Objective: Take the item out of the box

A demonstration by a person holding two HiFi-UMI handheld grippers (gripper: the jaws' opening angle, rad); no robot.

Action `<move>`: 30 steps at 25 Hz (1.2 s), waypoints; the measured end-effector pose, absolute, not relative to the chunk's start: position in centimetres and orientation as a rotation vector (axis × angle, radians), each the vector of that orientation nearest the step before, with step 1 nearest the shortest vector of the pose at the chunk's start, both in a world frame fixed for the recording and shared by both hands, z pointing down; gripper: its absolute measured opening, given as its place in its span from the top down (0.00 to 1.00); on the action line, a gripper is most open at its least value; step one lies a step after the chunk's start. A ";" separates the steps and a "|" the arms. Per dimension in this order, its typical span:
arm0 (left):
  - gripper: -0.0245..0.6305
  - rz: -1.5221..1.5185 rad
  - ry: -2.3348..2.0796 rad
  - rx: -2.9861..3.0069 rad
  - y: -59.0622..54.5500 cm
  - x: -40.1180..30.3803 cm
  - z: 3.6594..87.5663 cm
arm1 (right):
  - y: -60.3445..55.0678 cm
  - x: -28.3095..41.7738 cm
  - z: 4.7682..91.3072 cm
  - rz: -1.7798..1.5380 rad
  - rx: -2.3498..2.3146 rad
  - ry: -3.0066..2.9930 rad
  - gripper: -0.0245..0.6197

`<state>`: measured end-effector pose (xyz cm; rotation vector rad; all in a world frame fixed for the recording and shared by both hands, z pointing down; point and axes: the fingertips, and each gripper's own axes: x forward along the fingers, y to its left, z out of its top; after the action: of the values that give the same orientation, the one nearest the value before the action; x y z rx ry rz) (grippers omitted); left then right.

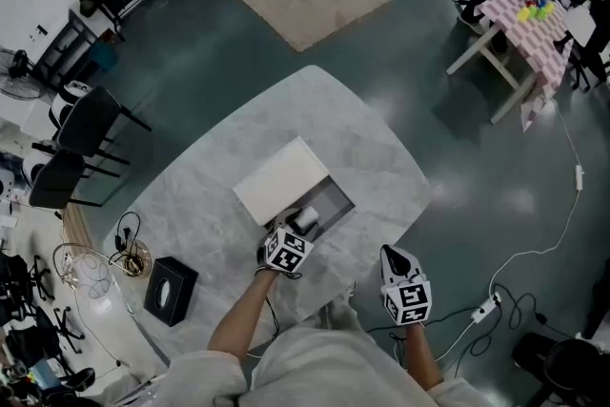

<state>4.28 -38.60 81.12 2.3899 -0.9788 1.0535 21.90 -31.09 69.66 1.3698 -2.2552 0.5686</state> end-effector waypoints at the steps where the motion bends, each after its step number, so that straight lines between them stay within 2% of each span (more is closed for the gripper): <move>1: 0.64 1.070 -0.971 2.387 -38.6 4.4 81.4 | -31.1 21.9 69.7 0.571 1.369 -2.254 0.96; 11: 0.64 1.196 -0.954 2.328 -39.2 4.4 83.5 | -30.4 22.4 70.2 0.591 1.373 -2.240 0.96; 15: 0.70 1.246 -0.945 2.317 -39.1 4.5 83.9 | -30.4 22.8 70.1 0.592 1.378 -2.236 0.96; 30: 0.71 1.275 -0.915 2.335 -38.7 4.3 83.8 | -30.1 22.9 70.0 0.586 1.375 -2.240 0.96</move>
<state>4.34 -38.73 83.79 2.3346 -0.9152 1.2755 22.93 -30.08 70.02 1.3751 -2.2405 0.5858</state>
